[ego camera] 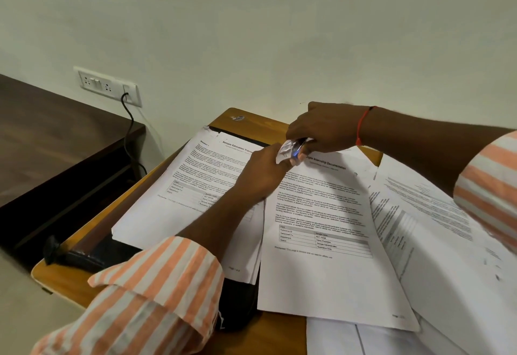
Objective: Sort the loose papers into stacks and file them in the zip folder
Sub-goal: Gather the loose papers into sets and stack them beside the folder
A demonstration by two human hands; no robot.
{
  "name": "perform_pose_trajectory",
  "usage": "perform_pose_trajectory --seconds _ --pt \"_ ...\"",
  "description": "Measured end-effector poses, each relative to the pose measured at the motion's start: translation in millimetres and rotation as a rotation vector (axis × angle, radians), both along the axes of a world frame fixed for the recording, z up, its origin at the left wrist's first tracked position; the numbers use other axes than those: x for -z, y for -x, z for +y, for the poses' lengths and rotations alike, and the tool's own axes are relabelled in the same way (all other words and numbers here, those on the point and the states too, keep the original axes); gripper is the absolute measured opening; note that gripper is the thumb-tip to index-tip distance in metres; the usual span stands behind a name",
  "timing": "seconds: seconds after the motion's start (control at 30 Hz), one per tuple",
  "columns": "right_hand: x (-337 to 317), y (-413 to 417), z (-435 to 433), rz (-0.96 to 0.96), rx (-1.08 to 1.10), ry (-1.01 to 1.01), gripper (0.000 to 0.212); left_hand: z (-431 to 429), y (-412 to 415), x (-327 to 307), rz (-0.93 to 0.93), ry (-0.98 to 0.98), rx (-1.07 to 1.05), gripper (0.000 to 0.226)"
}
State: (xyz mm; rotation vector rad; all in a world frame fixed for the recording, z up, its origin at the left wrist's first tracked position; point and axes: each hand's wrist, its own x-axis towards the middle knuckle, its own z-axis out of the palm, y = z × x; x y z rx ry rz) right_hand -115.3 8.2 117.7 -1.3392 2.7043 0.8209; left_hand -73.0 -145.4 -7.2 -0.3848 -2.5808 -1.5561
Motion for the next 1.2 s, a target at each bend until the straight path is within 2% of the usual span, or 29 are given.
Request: perform_pose_trajectory --seconds 0.1,0.2,0.3,0.4,0.5,0.6,0.7,0.8,1.0,1.2 --pt "3 1 -1 0.009 -0.002 -0.001 0.012 3 2 -1 -0.027 0.051 -0.009 0.028" --pt "6 4 0 0.031 0.002 0.007 0.009 1 -3 -3 -0.049 0.06 0.005 0.042" --pt "7 5 1 0.033 0.0 -0.004 0.011 -2 -8 -5 -0.051 0.011 0.032 0.041" --pt "4 6 1 -0.103 0.119 0.039 0.02 -4 -11 -9 -0.081 -0.037 0.024 0.035" --pt "-6 14 8 -0.238 0.31 0.192 0.022 -4 -12 -11 -0.132 -0.054 0.001 0.037" --pt "-8 27 23 -0.181 0.424 0.289 0.024 -3 -13 -12 -0.167 -0.079 -0.034 0.045" --pt "8 38 26 -0.16 0.492 0.398 0.03 -3 -14 -17 -0.182 -0.148 -0.083 0.044" --pt "39 54 18 -0.143 0.552 0.492 0.017 -4 -10 -16 -0.172 -0.171 -0.146 0.042" --pt "88 87 -8 -0.061 0.589 0.627 0.024 -12 -3 -15 -0.115 -0.084 -0.274 0.04" --pt "116 136 -31 0.017 0.621 0.667 0.032 -17 4 -10 -0.12 0.007 -0.343 0.047"
